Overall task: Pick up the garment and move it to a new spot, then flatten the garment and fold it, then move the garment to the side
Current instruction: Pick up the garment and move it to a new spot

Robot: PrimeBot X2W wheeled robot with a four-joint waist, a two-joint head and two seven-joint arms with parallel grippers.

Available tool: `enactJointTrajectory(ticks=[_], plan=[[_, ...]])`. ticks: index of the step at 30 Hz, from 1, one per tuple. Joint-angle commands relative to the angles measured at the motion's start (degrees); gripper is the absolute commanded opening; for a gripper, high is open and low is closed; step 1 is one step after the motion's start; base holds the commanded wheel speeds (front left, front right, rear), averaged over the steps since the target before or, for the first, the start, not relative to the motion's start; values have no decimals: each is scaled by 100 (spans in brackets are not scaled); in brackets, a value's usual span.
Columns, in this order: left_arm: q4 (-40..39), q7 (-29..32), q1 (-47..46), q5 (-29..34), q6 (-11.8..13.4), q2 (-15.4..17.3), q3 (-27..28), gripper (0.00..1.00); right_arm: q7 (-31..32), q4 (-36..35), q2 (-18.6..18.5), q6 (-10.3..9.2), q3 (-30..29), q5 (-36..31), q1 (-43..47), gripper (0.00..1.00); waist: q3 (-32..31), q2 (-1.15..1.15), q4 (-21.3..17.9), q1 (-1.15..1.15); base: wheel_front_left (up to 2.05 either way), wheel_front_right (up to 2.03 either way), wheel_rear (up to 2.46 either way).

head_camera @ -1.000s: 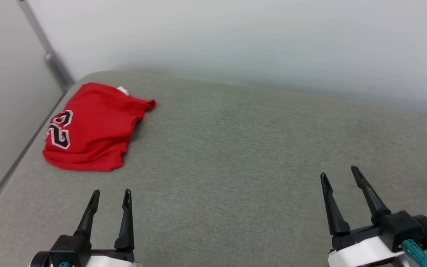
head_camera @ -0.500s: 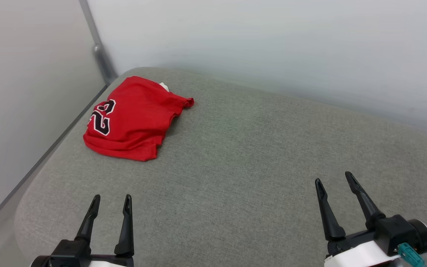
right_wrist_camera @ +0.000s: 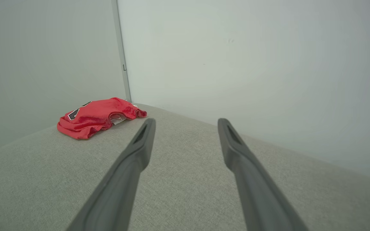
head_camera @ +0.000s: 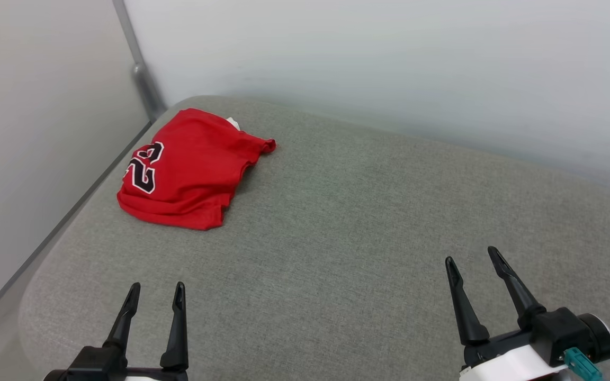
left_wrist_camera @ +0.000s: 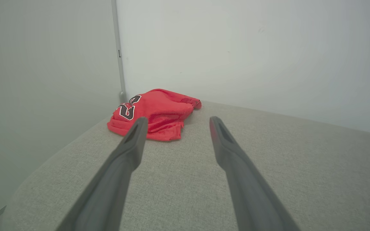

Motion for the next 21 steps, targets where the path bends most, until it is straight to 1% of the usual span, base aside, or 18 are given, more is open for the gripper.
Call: enactJointTrajectory(ticks=[1,5,10,12,14,15,17,19,21], plan=[[-1,-16,15,-32,-24,-6,13,100,-12,-16,10,-2,2,-50,30,100,52,0,-48,0,0,0,0],[25,-15,-99,-116,-26,-6,59,100,-12,-55,10,-2,17,-111,-56,100,213,0,-156,0,0,0,0],[184,-15,-505,-328,-122,1,204,100,-12,-147,9,-2,-32,-308,-260,100,678,0,-389,0,0,0,0],[350,-15,-823,-483,-161,122,278,100,-12,-203,9,-2,-62,-392,-363,100,931,0,-508,0,0,0,0],[528,-15,-1207,-630,-178,364,289,100,-12,-259,9,-2,-80,-453,-465,100,1209,0,-641,0,0,0,0],[664,-14,-1406,-758,-178,540,173,100,-11,-276,9,-2,-97,-487,-516,100,1338,0,-701,0,0,0,0],[938,43,-1865,-1063,-182,993,-67,100,-12,-310,9,-2,-128,-563,-600,100,1586,0,-819,0,0,0,0],[1163,357,-2388,-1534,-179,1517,-280,100,-12,-343,8,-2,-138,-633,-680,100,1819,0,-929,0,0,0,0],[1331,896,-2852,-2047,-181,2065,-544,100,-12,-392,8,-2,-140,-688,-772,100,2054,0,-1051,0,0,0,0]])
